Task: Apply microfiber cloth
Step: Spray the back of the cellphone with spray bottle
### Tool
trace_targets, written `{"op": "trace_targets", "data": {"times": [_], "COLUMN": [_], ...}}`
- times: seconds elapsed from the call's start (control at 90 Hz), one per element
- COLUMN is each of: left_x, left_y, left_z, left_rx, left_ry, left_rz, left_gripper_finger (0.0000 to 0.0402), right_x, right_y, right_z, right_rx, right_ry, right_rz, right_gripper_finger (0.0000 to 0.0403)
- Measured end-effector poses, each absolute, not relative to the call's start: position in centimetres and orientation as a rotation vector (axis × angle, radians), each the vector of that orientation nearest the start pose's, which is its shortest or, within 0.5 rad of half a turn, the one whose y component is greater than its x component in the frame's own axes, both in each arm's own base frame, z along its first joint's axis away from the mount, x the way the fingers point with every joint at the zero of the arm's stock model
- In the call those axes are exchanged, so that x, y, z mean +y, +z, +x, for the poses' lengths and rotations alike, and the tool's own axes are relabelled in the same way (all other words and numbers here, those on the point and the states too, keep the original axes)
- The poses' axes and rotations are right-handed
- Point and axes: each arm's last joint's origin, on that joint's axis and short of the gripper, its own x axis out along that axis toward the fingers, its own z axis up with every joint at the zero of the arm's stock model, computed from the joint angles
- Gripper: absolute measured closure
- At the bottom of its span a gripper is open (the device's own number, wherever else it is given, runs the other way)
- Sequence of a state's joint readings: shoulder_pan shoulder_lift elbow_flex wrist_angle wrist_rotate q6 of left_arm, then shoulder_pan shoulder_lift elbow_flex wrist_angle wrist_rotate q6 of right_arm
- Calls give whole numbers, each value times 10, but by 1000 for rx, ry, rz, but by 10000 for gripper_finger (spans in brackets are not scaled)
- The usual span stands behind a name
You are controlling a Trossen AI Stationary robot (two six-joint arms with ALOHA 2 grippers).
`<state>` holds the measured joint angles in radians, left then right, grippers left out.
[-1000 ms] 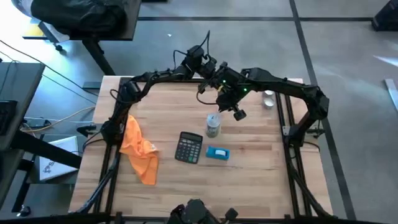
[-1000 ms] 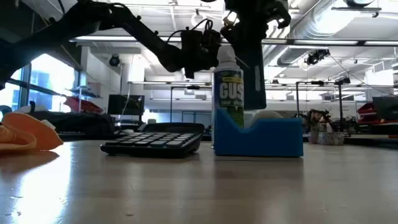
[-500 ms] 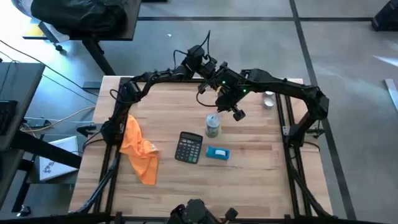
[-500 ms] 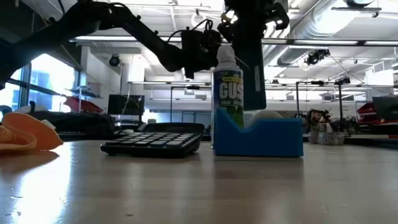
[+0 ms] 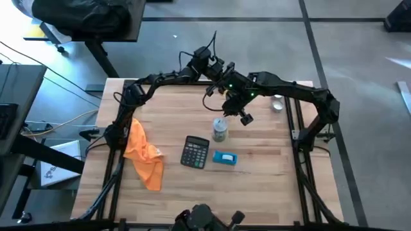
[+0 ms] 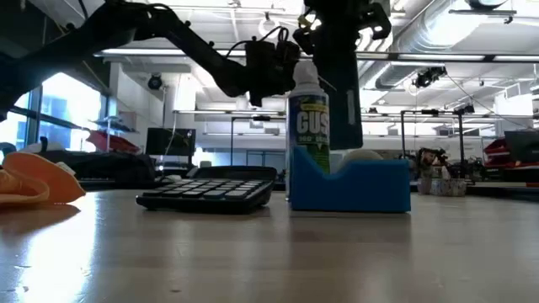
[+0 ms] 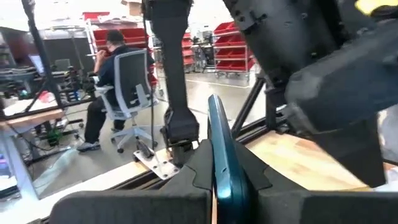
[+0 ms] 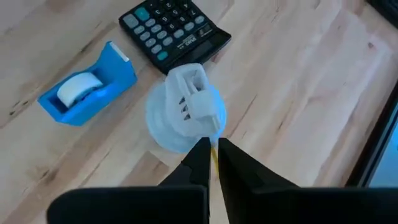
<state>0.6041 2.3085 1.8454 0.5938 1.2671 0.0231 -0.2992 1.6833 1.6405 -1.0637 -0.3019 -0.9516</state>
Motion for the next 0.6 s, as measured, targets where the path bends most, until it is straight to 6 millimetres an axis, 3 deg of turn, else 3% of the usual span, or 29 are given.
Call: {"op": "trace_targets", "data": {"times": [0.6], "left_x": [272], "left_y": [253], "left_z": [443], "left_rx": [-84], "left_ry": [-661], "left_rz": [124], "left_gripper_finger": [401], "right_x": [-90], "right_y": [331], "right_z": [328], "right_rx": [942], "right_ry": [487], "right_rz": [-544], "right_gripper_finger": [403]}}
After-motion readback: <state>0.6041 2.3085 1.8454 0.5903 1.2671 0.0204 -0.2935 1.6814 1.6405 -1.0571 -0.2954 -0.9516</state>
